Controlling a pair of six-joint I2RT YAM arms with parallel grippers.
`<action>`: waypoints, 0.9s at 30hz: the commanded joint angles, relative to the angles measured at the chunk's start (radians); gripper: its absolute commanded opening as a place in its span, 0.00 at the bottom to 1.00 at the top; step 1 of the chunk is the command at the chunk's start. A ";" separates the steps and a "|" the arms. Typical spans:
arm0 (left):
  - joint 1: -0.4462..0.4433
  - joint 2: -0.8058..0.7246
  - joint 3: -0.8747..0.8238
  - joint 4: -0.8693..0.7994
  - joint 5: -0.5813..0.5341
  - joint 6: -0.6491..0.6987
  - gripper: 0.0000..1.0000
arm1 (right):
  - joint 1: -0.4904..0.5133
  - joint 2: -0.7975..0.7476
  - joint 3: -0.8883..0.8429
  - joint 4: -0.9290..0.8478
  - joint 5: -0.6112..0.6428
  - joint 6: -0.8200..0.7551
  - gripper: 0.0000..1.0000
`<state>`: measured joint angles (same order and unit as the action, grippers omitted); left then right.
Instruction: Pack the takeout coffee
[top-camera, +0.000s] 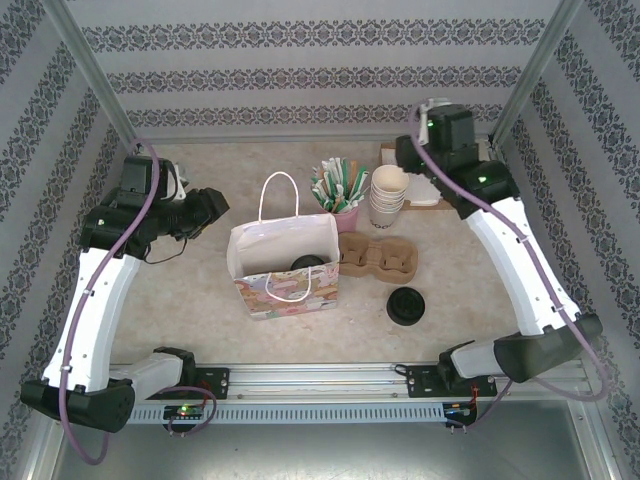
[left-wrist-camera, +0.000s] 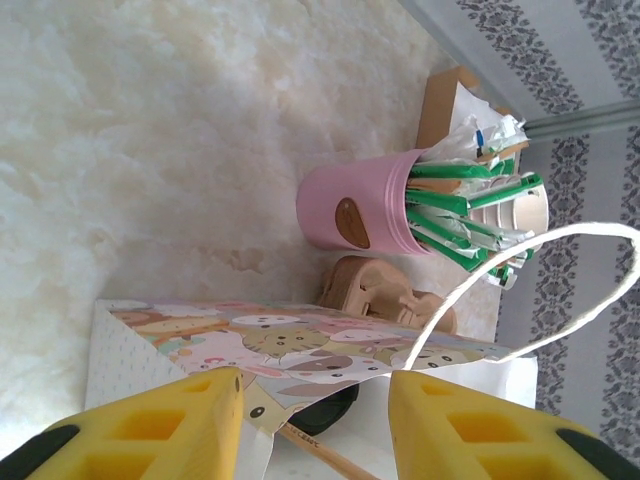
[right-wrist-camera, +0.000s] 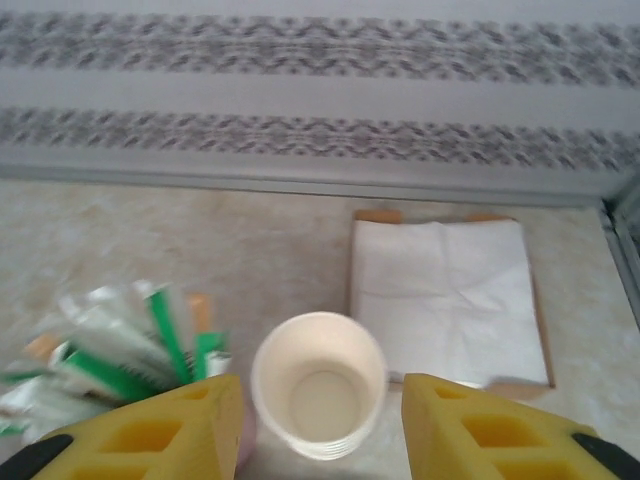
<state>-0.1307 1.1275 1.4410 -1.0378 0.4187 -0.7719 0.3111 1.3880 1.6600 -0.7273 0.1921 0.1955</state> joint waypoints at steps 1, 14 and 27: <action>0.000 -0.008 0.020 -0.060 -0.031 -0.113 0.43 | -0.128 0.014 -0.039 0.046 -0.133 0.085 0.48; 0.000 -0.020 -0.007 -0.072 -0.089 -0.158 0.40 | -0.309 0.370 0.032 0.010 -0.198 -0.064 0.51; -0.001 -0.030 -0.044 -0.083 -0.126 -0.119 0.39 | -0.357 0.702 0.228 -0.062 -0.280 -0.030 0.50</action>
<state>-0.1307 1.1049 1.4033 -1.0824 0.3241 -0.9092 -0.0353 2.0491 1.8412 -0.7509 -0.0734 0.1577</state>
